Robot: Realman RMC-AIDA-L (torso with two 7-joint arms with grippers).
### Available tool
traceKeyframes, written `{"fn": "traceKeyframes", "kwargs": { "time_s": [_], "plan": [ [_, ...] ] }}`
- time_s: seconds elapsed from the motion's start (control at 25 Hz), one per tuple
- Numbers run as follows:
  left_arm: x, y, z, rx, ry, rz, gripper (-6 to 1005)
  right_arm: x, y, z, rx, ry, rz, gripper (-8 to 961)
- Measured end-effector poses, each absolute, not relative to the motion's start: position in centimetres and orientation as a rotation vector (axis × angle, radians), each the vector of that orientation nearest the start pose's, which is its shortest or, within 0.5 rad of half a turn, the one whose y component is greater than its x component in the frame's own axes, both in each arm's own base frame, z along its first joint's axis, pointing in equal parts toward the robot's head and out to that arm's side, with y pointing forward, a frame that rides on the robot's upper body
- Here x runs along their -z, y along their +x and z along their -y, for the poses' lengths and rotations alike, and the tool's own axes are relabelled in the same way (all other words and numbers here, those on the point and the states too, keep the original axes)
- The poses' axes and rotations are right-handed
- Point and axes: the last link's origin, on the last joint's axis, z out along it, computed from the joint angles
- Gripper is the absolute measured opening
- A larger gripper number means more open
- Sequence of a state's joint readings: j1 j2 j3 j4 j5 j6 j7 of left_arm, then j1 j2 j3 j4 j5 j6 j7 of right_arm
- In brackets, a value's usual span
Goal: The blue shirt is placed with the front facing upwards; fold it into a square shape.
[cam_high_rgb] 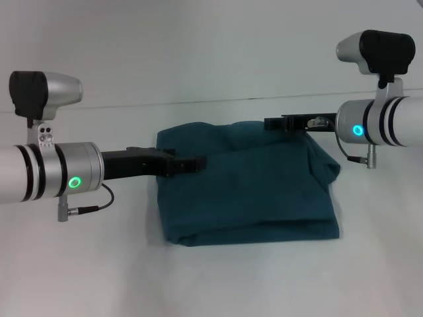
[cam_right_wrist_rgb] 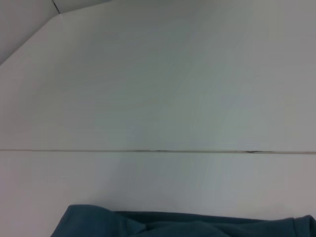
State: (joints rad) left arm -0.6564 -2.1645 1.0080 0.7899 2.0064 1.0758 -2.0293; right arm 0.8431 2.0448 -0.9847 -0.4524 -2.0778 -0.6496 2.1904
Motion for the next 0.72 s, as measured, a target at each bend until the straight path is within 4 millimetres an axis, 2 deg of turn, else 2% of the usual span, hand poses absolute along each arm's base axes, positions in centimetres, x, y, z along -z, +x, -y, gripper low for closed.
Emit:
{"fn": "traceKeyframes", "kwargs": {
  "time_s": [0.2, 0.52, 0.72],
  "plan": [
    [4.3, -19.7, -39.9, 0.529, -2.487, 1.094, 844, 2.4, 23.9, -45.9, -0.350, -2.071, -1.256, 545],
    [4.3, -19.7, -39.9, 0.530, -2.485, 1.097, 844, 1.6, 24.7, -46.2, -0.344, -2.022, -1.244, 536],
    [4.3, -19.7, -39.9, 0.529, -2.485, 1.097, 844, 2.3, 24.9, -45.9, -0.328, -2.031, -1.260, 524]
  ]
}}
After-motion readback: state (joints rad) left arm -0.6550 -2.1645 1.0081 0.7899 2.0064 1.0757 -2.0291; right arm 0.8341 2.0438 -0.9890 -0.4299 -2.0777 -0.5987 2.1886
